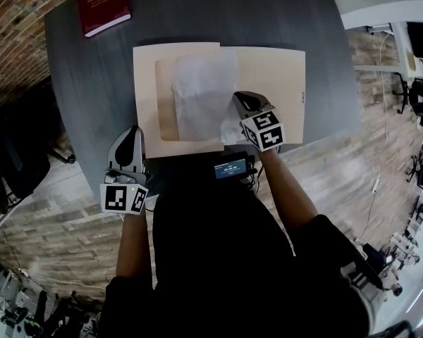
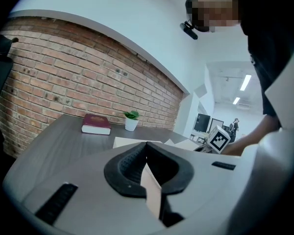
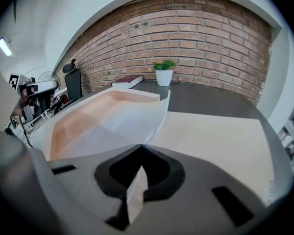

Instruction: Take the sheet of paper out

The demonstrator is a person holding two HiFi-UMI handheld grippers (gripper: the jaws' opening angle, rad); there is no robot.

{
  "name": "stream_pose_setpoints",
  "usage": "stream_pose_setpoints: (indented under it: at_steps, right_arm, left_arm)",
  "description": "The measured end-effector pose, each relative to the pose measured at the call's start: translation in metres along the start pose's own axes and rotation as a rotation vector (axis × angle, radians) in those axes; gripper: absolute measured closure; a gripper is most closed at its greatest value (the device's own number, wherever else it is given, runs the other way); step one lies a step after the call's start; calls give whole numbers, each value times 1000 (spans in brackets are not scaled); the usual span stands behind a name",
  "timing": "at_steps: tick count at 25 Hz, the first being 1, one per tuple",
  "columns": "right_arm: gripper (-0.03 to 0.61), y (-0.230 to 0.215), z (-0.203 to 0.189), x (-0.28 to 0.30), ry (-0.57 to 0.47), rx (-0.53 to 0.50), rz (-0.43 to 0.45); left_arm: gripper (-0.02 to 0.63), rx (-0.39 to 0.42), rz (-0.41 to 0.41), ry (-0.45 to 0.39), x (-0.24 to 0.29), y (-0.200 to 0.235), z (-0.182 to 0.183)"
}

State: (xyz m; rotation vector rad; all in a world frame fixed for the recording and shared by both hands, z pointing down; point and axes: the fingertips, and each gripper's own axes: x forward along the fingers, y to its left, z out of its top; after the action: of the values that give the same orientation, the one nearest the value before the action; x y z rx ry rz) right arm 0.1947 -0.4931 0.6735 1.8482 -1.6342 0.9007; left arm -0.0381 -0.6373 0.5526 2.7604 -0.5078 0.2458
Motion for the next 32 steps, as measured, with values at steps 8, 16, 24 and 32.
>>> stream_pose_setpoints:
  at_steps: [8, 16, 24, 32]
  right_arm:
    - [573, -24, -10, -58, -71, 2, -94]
    - [574, -40, -21, -124, -139, -42, -201]
    - [573, -25, 6, -187, -263, -139, -209]
    - [574, -5, 25, -241, -388, -198, -181]
  left_arm:
    - [618, 37, -55, -32, -20, -40, 3]
    - [618, 61, -92, -73, -54, -77, 3]
    - [618, 61, -102, -116, -68, -101, 8]
    - [618, 83, -99, -142, -73, -126, 17]
